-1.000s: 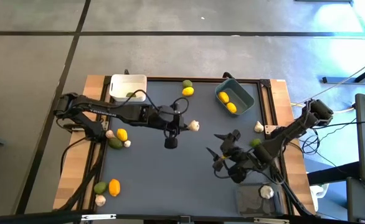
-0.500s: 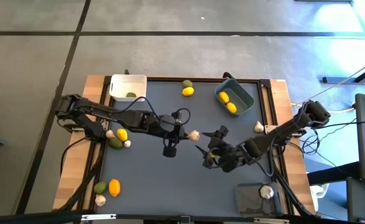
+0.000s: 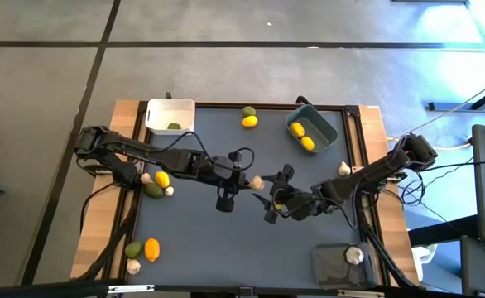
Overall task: Sort produce into baskets
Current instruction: Put the white garlic into the black bin
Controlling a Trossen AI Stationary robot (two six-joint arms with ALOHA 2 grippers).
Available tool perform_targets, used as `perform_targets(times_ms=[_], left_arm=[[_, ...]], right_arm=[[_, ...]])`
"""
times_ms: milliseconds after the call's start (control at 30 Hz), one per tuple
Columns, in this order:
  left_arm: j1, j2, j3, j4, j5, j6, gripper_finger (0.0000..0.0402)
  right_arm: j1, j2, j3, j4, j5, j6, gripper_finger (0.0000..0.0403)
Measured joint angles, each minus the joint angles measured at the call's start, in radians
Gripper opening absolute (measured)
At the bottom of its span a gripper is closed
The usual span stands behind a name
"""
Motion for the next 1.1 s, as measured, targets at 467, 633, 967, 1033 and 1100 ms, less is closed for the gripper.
perform_targets(times_ms=[467,633,967,1033,1100], left_arm=[[-0.002,0.000,0.000,-0.002,-0.004,0.003,0.0018],[-0.002,0.000,0.000,-0.002,-0.003,-0.017,0.0018],[-0.003,0.000,0.000,0.001,-0.003,-0.058,0.0059],[-0.005,0.000,0.000,0.006,-0.003,-0.057,0.0087],[-0.009,-0.002,0.001,0.004,-0.003,-0.052,0.0115]], right_arm=[[-0.012,0.000,0.000,0.007,0.005,-0.022,0.0141],[-0.011,0.000,0.000,0.007,0.005,-0.022,0.0144],[-0.011,0.000,0.000,0.004,0.004,-0.026,0.0144],[-0.011,0.000,0.000,0.003,-0.002,-0.026,0.0144],[-0.010,0.000,0.000,0.001,-0.002,-0.026,0.0144]])
